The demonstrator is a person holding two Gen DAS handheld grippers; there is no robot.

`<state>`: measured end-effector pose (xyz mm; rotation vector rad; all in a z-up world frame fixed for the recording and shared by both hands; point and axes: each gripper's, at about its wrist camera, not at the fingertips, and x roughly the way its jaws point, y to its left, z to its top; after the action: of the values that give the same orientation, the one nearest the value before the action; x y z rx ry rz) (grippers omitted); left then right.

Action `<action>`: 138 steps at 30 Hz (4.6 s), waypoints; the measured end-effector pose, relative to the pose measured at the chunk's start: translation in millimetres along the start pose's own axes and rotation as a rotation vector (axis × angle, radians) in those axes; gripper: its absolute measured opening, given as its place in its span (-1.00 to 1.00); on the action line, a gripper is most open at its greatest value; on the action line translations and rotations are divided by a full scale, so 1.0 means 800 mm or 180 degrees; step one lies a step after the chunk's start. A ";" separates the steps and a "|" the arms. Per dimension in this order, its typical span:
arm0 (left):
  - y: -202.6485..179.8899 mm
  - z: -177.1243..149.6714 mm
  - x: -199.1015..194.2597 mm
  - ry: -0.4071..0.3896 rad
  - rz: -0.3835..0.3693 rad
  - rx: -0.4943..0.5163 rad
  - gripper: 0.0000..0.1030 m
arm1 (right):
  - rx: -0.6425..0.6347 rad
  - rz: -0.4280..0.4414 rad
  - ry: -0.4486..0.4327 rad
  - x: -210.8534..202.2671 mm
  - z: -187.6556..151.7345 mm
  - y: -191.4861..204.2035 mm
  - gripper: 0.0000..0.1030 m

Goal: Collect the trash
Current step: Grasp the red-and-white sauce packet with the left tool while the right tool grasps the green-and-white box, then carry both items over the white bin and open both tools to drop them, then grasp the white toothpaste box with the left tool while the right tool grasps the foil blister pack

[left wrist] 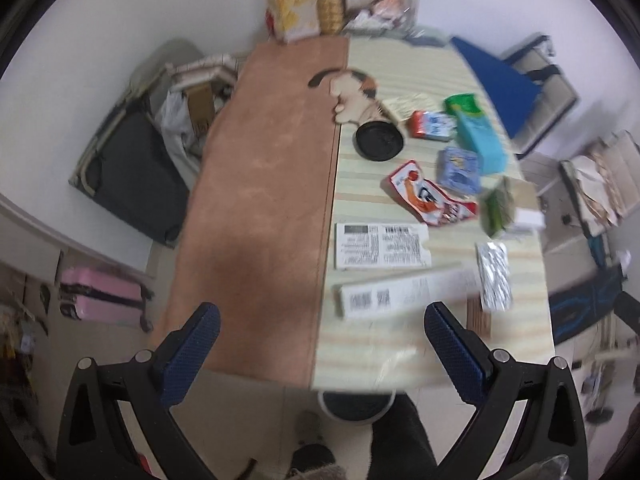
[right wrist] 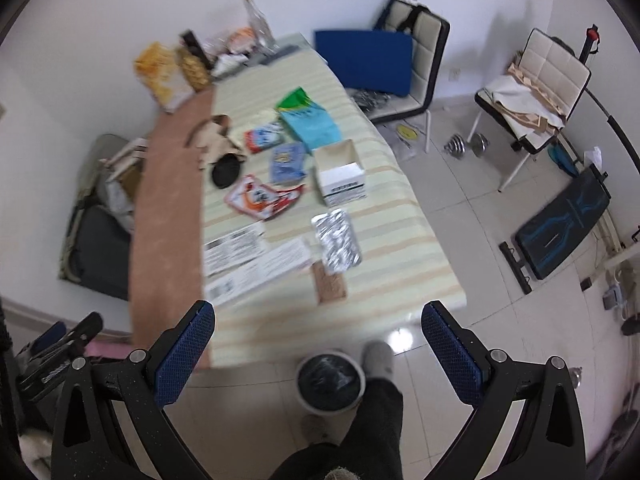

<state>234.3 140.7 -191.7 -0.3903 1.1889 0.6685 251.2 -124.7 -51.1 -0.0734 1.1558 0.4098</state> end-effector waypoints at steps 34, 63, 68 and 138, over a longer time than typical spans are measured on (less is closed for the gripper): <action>-0.167 0.158 0.268 0.0862 0.0109 -0.0245 -0.88 | -0.0339 0.0014 0.1342 0.421 0.219 -0.038 0.46; -0.094 0.058 0.000 -0.0590 0.0035 0.0215 -1.00 | -0.0265 0.0263 0.0438 0.198 0.135 -0.023 0.45; -0.048 -0.015 -0.060 -0.0744 -0.0275 0.0347 -1.00 | -0.0211 0.0262 0.0221 0.130 0.059 -0.015 0.45; 0.053 -0.448 0.306 0.1050 -0.0159 0.0437 1.00 | -0.0370 -0.0401 0.1405 0.411 -0.501 -0.071 1.00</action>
<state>1.7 20.9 -540.8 -0.4234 1.5239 0.4864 32.4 -192.6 -519.4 -0.3504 1.5511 0.3574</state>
